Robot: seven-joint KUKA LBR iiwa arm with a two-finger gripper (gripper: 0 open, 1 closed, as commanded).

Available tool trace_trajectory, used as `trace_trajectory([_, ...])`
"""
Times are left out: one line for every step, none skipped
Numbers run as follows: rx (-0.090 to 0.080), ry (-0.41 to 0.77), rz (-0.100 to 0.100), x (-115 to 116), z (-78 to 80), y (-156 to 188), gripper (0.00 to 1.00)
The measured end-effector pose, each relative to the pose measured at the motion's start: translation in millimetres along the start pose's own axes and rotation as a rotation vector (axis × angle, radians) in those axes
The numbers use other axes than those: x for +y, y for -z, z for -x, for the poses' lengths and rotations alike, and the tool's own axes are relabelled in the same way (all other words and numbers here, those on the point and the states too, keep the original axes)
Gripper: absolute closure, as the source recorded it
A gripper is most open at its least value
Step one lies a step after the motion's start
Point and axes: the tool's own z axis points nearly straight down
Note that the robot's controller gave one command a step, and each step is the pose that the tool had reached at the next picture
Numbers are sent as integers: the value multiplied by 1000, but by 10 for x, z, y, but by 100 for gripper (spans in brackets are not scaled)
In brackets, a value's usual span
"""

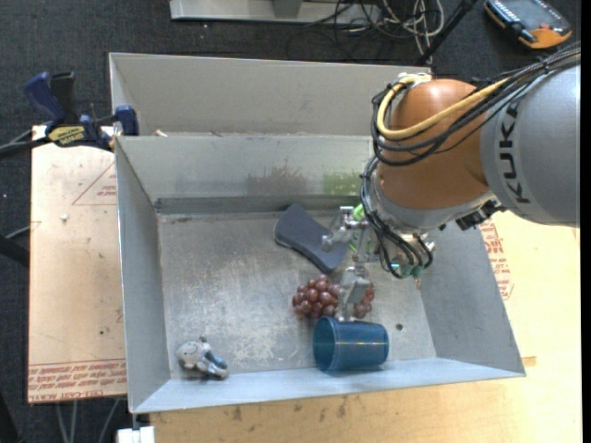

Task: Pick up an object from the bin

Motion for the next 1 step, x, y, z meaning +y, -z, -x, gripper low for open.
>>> trace_trajectory([-8,-1,1,-2,16,40,0])
